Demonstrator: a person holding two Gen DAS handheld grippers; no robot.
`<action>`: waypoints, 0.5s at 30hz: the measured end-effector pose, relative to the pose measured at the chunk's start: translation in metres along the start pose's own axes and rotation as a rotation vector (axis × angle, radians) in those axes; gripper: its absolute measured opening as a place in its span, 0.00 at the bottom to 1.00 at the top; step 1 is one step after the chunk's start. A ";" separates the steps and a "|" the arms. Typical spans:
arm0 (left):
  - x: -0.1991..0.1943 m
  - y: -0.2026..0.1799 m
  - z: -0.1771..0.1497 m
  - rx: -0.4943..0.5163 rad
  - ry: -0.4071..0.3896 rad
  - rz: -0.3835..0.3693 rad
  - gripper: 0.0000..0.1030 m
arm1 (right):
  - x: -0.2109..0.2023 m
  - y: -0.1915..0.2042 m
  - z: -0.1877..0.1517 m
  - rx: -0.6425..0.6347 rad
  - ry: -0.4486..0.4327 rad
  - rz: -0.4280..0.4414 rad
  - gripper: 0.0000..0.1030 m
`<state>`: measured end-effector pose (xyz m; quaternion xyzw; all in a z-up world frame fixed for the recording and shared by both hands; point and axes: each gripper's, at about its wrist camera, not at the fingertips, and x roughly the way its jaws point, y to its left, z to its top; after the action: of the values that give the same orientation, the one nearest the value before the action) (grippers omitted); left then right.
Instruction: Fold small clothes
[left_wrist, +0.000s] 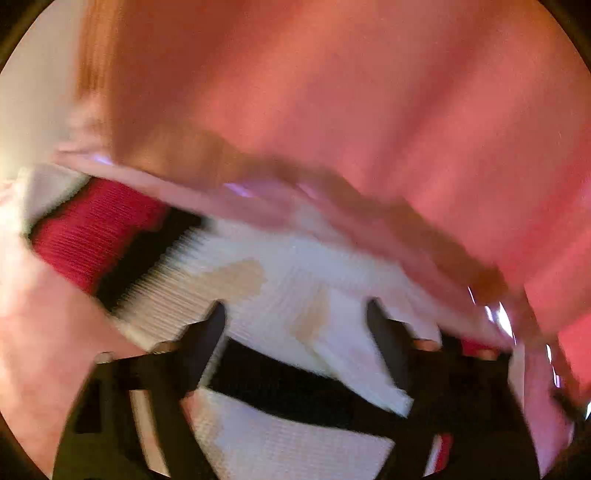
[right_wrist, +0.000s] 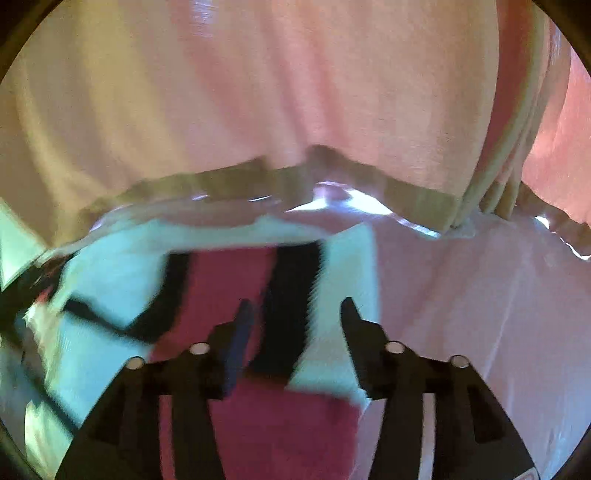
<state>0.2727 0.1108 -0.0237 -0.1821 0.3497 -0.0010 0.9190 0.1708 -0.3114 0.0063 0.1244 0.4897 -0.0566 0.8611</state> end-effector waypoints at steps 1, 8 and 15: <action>-0.008 0.020 0.009 -0.034 -0.022 0.017 0.80 | -0.015 0.009 -0.012 -0.007 0.000 0.024 0.54; -0.020 0.184 0.058 -0.289 -0.091 0.254 0.82 | -0.034 0.082 -0.070 -0.155 0.026 0.042 0.55; 0.020 0.265 0.091 -0.378 0.013 0.289 0.56 | -0.006 0.115 -0.093 -0.227 0.102 0.057 0.56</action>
<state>0.3126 0.3862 -0.0632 -0.2988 0.3721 0.1948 0.8569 0.1163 -0.1760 -0.0160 0.0428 0.5323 0.0300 0.8450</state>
